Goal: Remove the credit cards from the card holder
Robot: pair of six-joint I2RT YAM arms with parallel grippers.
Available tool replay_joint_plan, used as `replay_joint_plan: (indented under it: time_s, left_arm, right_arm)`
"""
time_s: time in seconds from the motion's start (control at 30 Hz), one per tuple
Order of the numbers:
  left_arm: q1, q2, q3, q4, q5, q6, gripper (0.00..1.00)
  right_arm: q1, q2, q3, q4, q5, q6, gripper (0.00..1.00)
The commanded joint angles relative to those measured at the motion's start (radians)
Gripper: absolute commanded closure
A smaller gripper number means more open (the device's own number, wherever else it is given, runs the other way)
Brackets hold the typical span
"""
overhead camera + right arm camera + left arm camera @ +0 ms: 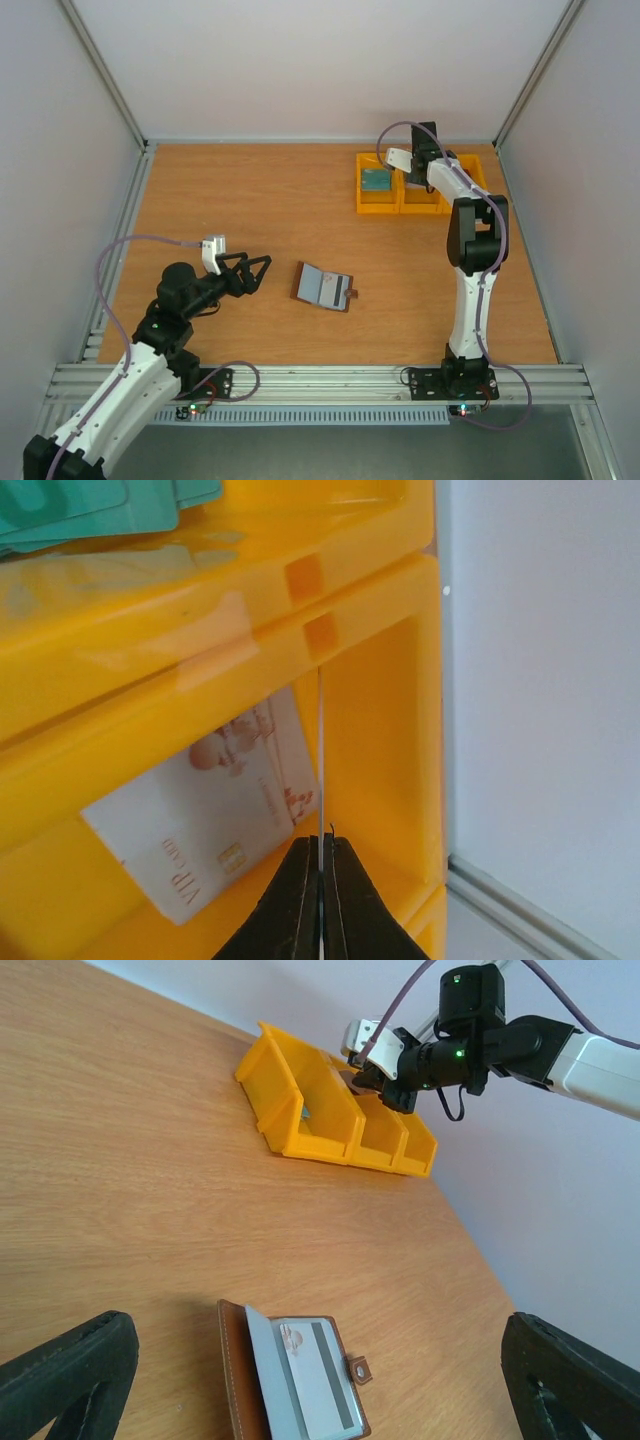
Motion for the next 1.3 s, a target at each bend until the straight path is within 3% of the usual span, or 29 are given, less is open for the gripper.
replay_joint_plan:
  time_s: [0.0, 0.2, 0.5, 0.57, 0.7, 0.9, 1.07, 1.17, 1.27]
  left_arm:
    - [0.005, 0.003, -0.005, 0.034, -0.018, 0.008, 0.01]
    - [0.006, -0.001, -0.006, 0.034, -0.021, 0.010, 0.01]
    - [0.006, -0.005, -0.008, 0.038, -0.018, 0.008, 0.01]
    - [0.006, -0.005, -0.009, 0.041, -0.016, 0.008, 0.01]
    - [0.006, -0.005, -0.011, 0.047, -0.008, 0.003, 0.00]
    - [0.006, -0.015, -0.011, 0.048, -0.004, 0.000, 0.01]
    - [0.006, -0.026, -0.010, 0.050, 0.000, 0.007, 0.01]
    - [0.006, -0.032, -0.008, 0.048, 0.008, 0.006, 0.01]
    - [0.006, -0.029, -0.001, 0.038, 0.024, -0.008, 0.01]
  right_arm:
    - [0.001, 0.047, -0.011, 0.097, 0.006, -0.079, 0.97]
    - [0.004, 0.050, -0.046, 0.112, -0.006, -0.078, 0.90]
    - [0.005, 0.015, -0.065, 0.092, -0.015, -0.075, 0.72]
    - [0.005, -0.003, -0.062, 0.065, -0.028, -0.075, 0.66]
    - [0.004, -0.034, -0.048, 0.003, -0.058, -0.059, 0.43]
    - [0.004, -0.071, -0.043, 0.017, -0.026, -0.040, 0.33]
    - [0.006, -0.179, -0.066, 0.086, -0.011, 0.101, 0.30]
    - [0.012, -0.296, -0.177, 0.221, -0.012, 0.204, 0.27]
    - [0.055, -0.438, -0.220, 0.253, 0.038, 0.458, 0.18]
